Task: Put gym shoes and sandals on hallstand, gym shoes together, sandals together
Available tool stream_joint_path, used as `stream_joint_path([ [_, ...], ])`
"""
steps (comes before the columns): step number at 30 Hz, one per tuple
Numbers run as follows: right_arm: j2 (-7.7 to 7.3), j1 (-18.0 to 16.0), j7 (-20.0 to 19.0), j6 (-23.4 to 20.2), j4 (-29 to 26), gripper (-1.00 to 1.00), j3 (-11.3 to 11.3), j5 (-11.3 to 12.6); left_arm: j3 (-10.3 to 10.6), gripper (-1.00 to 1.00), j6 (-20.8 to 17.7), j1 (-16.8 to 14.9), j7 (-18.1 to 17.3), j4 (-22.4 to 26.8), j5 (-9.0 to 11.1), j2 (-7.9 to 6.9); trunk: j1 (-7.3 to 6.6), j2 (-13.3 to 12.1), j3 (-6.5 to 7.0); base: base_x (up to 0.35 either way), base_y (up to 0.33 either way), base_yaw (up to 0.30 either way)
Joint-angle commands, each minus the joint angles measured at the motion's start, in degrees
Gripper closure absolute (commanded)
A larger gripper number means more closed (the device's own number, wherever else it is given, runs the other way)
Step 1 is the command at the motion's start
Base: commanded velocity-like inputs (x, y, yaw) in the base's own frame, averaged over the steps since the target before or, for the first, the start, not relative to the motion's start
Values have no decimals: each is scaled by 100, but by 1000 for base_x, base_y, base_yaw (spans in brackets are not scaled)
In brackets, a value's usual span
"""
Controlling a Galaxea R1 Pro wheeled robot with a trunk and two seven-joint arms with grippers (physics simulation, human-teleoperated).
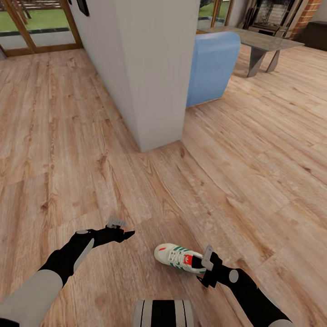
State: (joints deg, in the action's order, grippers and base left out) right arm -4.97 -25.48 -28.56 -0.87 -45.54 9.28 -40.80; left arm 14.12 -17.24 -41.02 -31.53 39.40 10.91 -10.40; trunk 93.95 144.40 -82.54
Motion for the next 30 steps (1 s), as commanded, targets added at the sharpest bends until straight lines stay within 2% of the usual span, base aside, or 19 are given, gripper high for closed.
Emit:
stream_joint_path([
  [1, -4, -1, -13, -9, -13, -100, 12, -42, 21, -100, -51, -2, 7, 7, 60, -6, -1, 2, -5, 0, 0, 0],
  [5, -4, -1, -11, -9, -15, -100, 7, -42, 21, -100, -51, 1, 7, 9, 60, -6, -1, 2, -7, 0, 0, 0],
  [10, -8, -1, -6, -9, -21, -100, 1, -42, 21, -100, -51, 1, 7, 13, 60, -6, 12, 8, -126, 0, 0, 0],
  [18, -11, -1, 4, -9, -32, -100, -5, -42, 24, -100, -44, 6, 7, 8, 60, -13, 12, 8, -162, 0, 0, 0],
  [24, -7, -1, 294, -11, -32, -100, 0, -42, 29, -100, -42, 6, 7, 7, 60, -10, 12, 8, -166, 0, 0, 0],
  [30, -5, -1, 394, -16, -23, -100, 4, -42, 29, -100, -42, 6, 7, 7, 60, -7, 12, 8, -166, 0, 0, 0],
])
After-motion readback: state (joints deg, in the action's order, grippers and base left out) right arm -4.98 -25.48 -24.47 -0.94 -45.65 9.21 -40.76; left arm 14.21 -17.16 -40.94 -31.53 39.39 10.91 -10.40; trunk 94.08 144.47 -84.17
